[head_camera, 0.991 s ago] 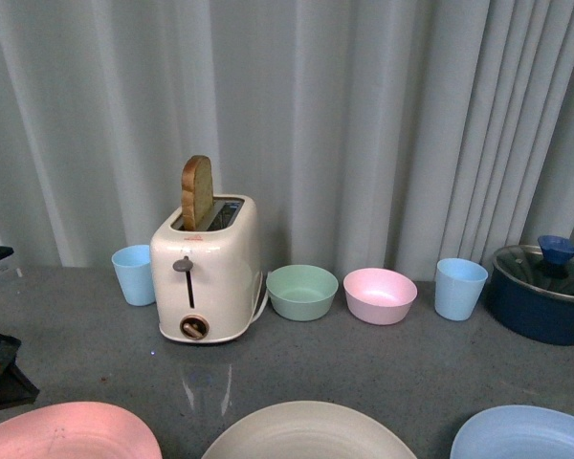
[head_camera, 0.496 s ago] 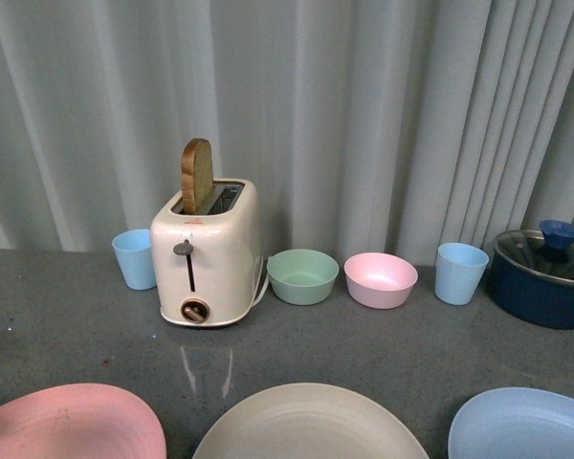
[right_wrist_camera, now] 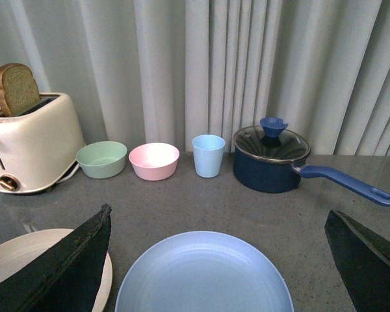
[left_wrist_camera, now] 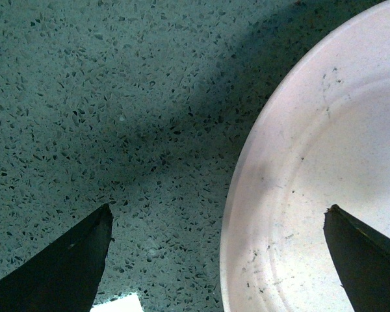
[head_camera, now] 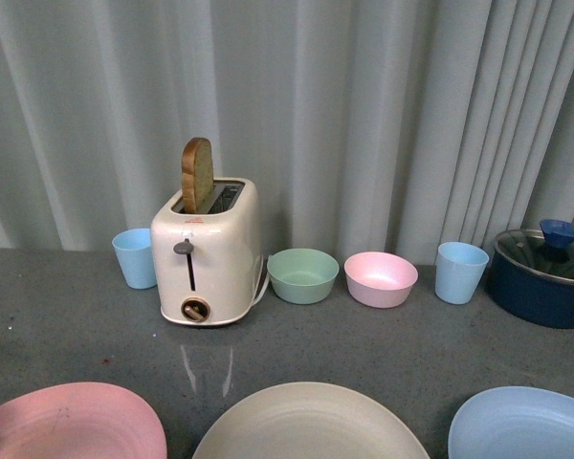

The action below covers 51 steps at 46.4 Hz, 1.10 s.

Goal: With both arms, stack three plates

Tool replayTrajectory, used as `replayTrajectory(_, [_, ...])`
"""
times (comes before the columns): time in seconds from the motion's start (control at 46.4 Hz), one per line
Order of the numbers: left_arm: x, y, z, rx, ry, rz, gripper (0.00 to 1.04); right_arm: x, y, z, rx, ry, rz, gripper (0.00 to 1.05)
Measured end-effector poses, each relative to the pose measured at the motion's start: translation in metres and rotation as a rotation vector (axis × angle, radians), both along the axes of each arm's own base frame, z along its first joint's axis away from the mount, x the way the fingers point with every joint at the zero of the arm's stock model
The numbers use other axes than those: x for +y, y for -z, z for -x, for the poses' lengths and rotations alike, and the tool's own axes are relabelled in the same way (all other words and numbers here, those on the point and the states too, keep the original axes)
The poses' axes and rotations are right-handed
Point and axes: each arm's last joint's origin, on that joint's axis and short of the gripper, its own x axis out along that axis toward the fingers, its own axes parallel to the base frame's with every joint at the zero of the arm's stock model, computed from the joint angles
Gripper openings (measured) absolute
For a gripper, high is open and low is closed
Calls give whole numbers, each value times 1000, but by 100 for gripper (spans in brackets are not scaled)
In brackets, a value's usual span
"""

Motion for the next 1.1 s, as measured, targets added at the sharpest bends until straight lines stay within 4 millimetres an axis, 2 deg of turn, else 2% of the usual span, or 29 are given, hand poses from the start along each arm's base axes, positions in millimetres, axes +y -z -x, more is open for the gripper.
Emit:
replayTrajectory(0.453, [-1, 10, 0, 8, 14, -3, 98, 0, 0, 0, 0, 0, 0, 97])
replayTrajectory(0.496, [-2, 11, 0, 10, 16, -3, 95, 0, 0, 0, 0, 0, 0, 97])
replayTrajectory(0.733, [-7, 16, 0, 20, 25, -5, 60, 0, 0, 0, 0, 0, 0, 97])
replayTrajectory(0.927, [-7, 17, 0, 19, 20, -17, 19, 0, 0, 0, 0, 0, 0, 97])
replayTrajectory(0.991, [-7, 16, -1, 17, 13, -6, 8, 0, 0, 0, 0, 0, 0, 97])
replayTrajectory(1.099, [-6, 15, -1, 20, 7, 20, 5, 0, 0, 0, 0, 0, 0, 97])
